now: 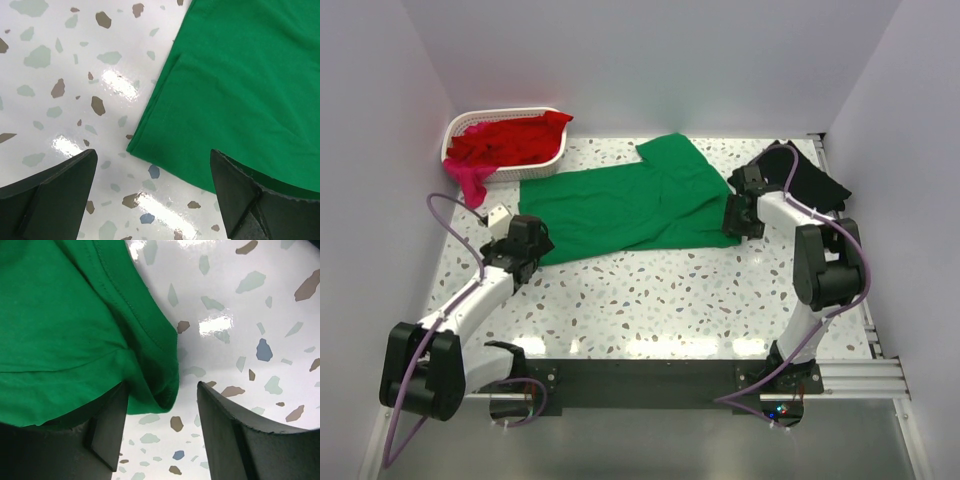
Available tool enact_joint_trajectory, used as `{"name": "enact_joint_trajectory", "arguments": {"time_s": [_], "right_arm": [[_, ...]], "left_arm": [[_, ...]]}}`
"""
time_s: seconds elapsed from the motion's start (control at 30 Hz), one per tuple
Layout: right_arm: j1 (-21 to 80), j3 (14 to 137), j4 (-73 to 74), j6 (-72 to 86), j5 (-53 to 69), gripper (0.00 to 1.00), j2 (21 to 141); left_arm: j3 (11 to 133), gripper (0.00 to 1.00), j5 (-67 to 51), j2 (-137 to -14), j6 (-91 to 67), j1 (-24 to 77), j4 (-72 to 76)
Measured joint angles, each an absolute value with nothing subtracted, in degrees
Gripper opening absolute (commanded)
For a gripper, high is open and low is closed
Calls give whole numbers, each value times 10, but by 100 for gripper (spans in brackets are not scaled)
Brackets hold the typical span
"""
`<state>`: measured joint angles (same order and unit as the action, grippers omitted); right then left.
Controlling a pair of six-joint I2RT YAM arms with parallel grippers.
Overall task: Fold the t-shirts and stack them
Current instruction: Fold the tshirt
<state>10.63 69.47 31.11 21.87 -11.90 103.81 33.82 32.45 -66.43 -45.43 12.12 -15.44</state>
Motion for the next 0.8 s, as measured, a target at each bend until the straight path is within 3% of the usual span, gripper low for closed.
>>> {"name": "enact_joint_trajectory", "arguments": {"time_s": [0.07,0.37,0.8], "right_arm": [[101,684,306,220,-110,58,1038],[97,652,279,228,-88,22,1037],[94,645,263,229,-71,16,1035]], "left_arm": [[334,100,313,-664,-454,121,-156],[308,100,300,-660,-460,121,-156],[306,80,300,-697,-477,120,-142]]}}
